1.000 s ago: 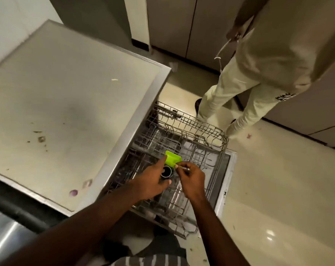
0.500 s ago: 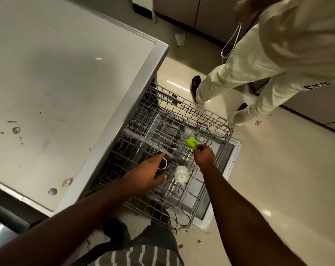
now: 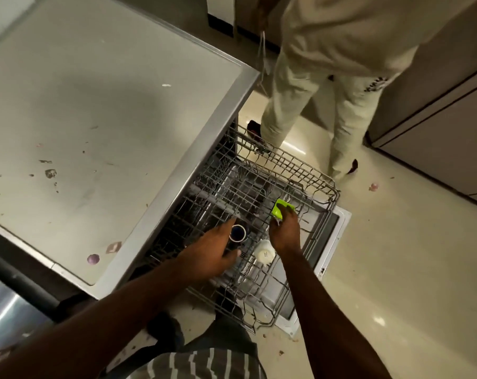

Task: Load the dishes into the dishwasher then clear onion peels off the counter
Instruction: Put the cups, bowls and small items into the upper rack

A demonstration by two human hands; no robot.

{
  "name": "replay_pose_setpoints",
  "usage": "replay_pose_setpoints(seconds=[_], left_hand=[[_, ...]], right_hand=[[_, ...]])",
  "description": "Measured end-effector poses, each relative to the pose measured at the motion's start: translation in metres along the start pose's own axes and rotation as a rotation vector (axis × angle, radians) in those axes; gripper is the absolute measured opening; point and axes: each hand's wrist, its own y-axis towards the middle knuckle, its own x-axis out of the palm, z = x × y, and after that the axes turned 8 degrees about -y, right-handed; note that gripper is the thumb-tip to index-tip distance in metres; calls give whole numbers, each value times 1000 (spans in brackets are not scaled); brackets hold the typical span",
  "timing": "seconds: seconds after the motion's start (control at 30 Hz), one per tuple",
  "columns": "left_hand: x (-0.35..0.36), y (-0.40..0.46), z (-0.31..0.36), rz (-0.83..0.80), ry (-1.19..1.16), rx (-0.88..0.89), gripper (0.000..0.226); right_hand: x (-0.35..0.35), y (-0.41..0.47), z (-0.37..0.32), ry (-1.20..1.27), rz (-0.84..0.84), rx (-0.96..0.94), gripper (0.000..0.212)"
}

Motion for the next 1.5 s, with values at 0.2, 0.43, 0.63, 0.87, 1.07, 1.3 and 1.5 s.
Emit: replay_pose_setpoints(seconds=[0.2, 0.43, 0.63, 0.87, 1.07, 1.3, 1.5], left_hand=[[-3, -29, 5, 121, -47, 28, 89], [-20, -104, -22, 405, -124, 159, 82], [-38, -196, -75, 700, -337, 171, 74], [-37, -308, -161, 966, -551, 94, 73], [-24, -383, -232, 1184, -621, 27, 67], [-28, -444, -298, 1302, -291, -148, 47], [-51, -454, -334, 1146, 116, -302, 44]], right_hand=[[-4, -66, -51, -34, -8, -269, 56], [-3, -137, -120, 55, -7, -584, 51], [18, -204, -199, 89, -46, -873, 48], [82, -286, -265, 27, -203, -1135, 41], [146, -347, -297, -29, -352, -1222, 41], [193, -407, -329, 3, -509, -1147, 39], [208, -431, -333, -33, -514, -1149, 40]])
